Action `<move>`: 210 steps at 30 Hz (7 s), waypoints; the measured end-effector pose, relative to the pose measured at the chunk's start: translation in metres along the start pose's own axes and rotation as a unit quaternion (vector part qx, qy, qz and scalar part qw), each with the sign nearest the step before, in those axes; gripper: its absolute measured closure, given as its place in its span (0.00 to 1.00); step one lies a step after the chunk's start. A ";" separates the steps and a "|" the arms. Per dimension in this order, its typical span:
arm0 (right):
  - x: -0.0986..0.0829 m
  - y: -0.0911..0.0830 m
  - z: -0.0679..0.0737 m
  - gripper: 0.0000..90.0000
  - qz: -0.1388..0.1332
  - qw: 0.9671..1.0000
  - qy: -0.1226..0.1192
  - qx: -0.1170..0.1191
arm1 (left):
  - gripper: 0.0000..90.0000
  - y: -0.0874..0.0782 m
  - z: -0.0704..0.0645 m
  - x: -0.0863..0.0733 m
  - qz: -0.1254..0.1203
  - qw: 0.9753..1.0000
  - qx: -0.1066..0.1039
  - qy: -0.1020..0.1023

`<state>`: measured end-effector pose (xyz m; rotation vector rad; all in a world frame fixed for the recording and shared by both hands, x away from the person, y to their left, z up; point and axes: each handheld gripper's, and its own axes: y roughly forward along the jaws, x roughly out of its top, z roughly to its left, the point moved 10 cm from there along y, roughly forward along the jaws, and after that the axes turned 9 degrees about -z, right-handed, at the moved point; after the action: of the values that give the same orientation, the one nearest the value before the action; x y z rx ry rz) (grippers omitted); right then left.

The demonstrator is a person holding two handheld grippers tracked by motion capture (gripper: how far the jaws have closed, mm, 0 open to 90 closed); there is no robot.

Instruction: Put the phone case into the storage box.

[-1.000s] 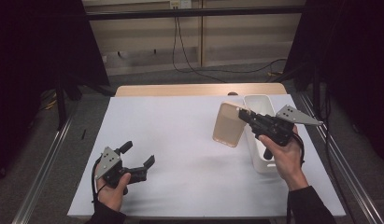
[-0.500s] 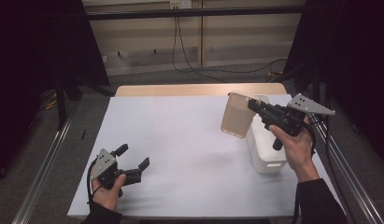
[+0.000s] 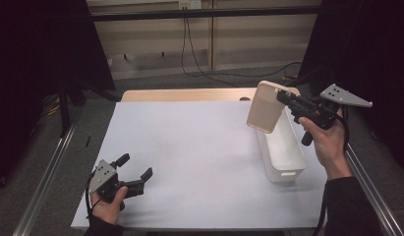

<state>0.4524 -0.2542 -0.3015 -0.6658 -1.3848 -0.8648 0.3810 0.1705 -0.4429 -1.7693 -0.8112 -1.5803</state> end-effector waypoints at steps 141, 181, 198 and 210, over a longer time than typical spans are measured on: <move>-0.118 0.068 -0.144 0.58 0.090 0.988 -0.023 -0.125 | 0.05 0.008 -0.012 -0.015 0.037 0.999 -0.017 0.023; -0.097 0.057 -0.133 0.00 0.063 0.986 0.011 -0.151 | 0.05 0.006 -0.005 -0.004 0.001 1.000 0.010 0.019; -0.093 0.034 -0.123 0.00 0.055 0.986 0.005 -0.160 | 0.05 0.005 0.001 -0.001 -0.012 1.000 0.019 0.012; -0.086 0.016 -0.110 0.00 0.045 0.986 -0.009 -0.159 | 0.05 0.004 0.000 0.000 -0.012 1.000 0.021 0.017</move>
<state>0.5279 -0.3256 -0.3958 -0.9748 -1.2320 -1.0190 0.3845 0.1677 -0.4433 -1.7050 -0.8475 -1.5924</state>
